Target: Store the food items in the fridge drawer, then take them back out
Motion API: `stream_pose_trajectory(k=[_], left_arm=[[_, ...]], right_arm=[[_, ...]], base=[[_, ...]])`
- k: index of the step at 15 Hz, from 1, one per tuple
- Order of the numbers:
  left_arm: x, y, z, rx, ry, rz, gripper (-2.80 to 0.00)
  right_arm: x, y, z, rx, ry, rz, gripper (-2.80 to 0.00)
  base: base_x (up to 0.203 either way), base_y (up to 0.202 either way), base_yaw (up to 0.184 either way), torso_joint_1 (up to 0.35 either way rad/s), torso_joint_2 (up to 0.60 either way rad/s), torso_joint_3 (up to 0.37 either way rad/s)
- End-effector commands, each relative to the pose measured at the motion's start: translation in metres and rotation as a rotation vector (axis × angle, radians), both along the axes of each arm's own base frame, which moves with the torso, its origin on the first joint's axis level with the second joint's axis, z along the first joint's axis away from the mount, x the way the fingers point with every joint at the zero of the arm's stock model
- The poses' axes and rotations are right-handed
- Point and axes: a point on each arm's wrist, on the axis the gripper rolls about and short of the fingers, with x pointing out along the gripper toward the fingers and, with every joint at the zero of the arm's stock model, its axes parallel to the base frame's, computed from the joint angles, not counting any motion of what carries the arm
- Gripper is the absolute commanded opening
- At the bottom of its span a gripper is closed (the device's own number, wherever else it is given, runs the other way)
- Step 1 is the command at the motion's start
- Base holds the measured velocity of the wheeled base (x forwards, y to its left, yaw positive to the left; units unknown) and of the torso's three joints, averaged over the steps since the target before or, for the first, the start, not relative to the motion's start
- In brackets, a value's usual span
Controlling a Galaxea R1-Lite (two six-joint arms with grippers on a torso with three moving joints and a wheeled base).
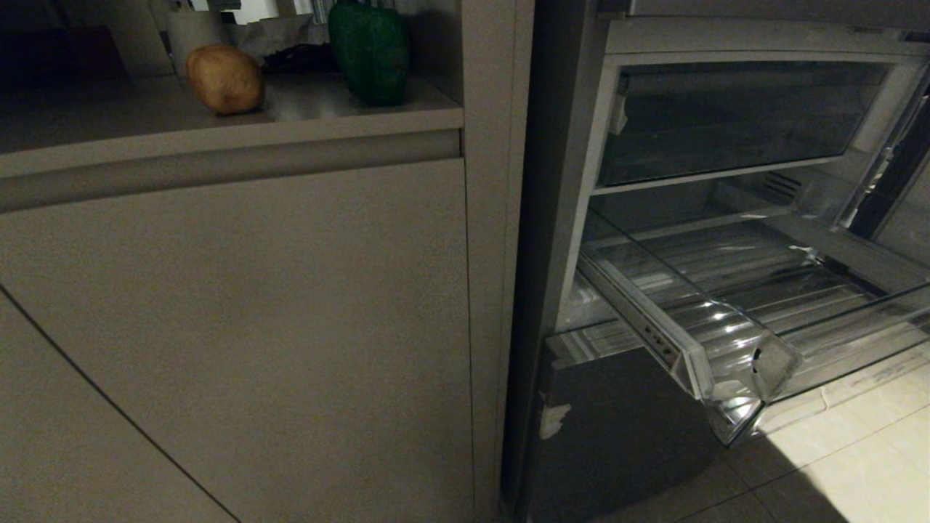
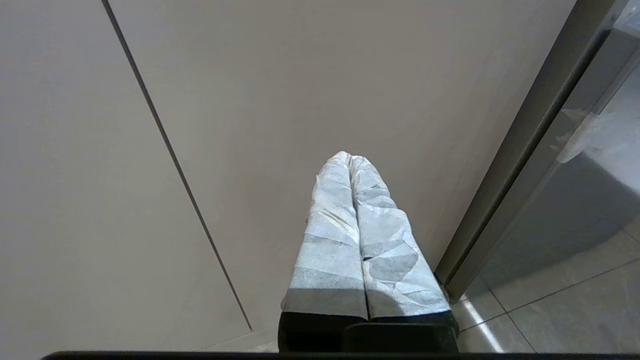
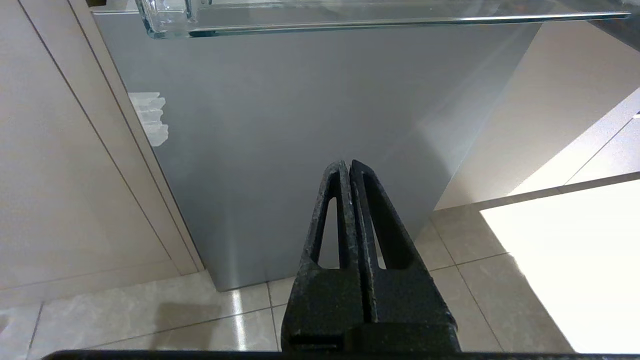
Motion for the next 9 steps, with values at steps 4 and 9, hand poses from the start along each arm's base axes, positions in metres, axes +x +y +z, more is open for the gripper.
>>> stream_pose_trajectory(k=[4, 9], left_arm=[[0.0001, 0.0000, 0.0001, 0.000, 0.001, 0.000, -2.80], [0.0001, 0.0000, 0.0001, 0.000, 0.001, 0.000, -2.80]], right_arm=[[0.0001, 0.0000, 0.0001, 0.008, 0.001, -0.003, -2.80], [0.0014, 0.0000, 0.0012, 0.001, -0.039, 0.000, -2.80]], base=[[0.000, 0.000, 0.000, 0.000, 0.00, 0.000], [0.000, 0.000, 0.000, 0.000, 0.00, 0.000]])
